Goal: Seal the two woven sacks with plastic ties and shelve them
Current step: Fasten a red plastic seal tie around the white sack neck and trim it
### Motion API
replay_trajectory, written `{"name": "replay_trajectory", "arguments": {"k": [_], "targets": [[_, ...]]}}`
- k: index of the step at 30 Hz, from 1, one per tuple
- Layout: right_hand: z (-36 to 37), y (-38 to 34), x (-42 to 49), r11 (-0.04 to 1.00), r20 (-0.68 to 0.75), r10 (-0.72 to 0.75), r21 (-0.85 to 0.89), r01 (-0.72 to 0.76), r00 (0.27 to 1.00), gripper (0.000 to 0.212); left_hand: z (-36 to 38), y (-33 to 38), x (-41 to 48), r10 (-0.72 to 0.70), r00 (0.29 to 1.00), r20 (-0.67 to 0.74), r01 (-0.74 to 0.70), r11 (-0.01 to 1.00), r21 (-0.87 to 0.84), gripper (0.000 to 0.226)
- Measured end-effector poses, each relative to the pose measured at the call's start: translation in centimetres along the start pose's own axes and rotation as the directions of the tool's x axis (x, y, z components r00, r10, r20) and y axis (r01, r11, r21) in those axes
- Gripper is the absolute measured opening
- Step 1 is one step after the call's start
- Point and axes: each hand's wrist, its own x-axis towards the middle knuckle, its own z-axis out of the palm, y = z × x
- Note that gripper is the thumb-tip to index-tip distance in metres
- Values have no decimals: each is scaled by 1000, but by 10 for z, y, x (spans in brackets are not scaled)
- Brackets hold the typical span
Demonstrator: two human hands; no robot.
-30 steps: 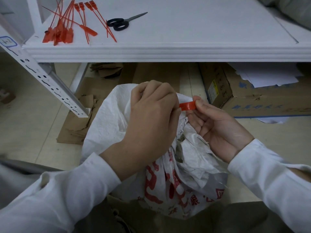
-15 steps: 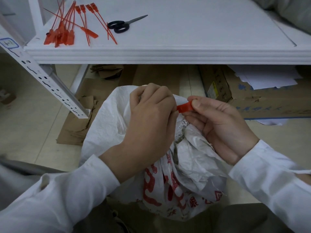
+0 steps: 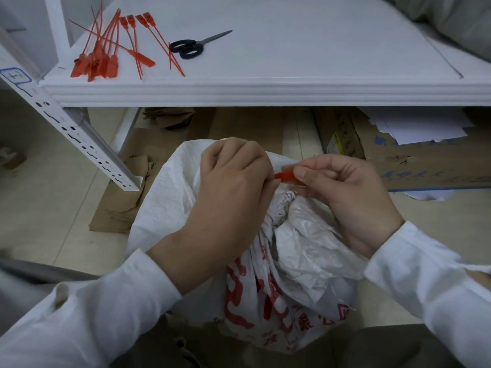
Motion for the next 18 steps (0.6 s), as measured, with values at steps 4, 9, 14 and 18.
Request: {"name": "replay_trajectory", "arguments": {"k": [4,9,14,18], "targets": [[6,-1,8,995,-9,47,-92,-48,999,20,0,-2,-2,28,1000,-9,-28,999,-21,22],[8,2,18,932,-15,23,-362,-26,1000,18,0,-5,-4,38,999,-17,-38,998,-44,24],[2,-9,22,951,70,295,78,-300,953,15,-3,-11,-3,18,999,-51,-23,995,-94,19],[-3,-13,23,895,159,347,238,-376,925,19,-4,-15,-4,19,998,-59,-26,992,-127,16]]}}
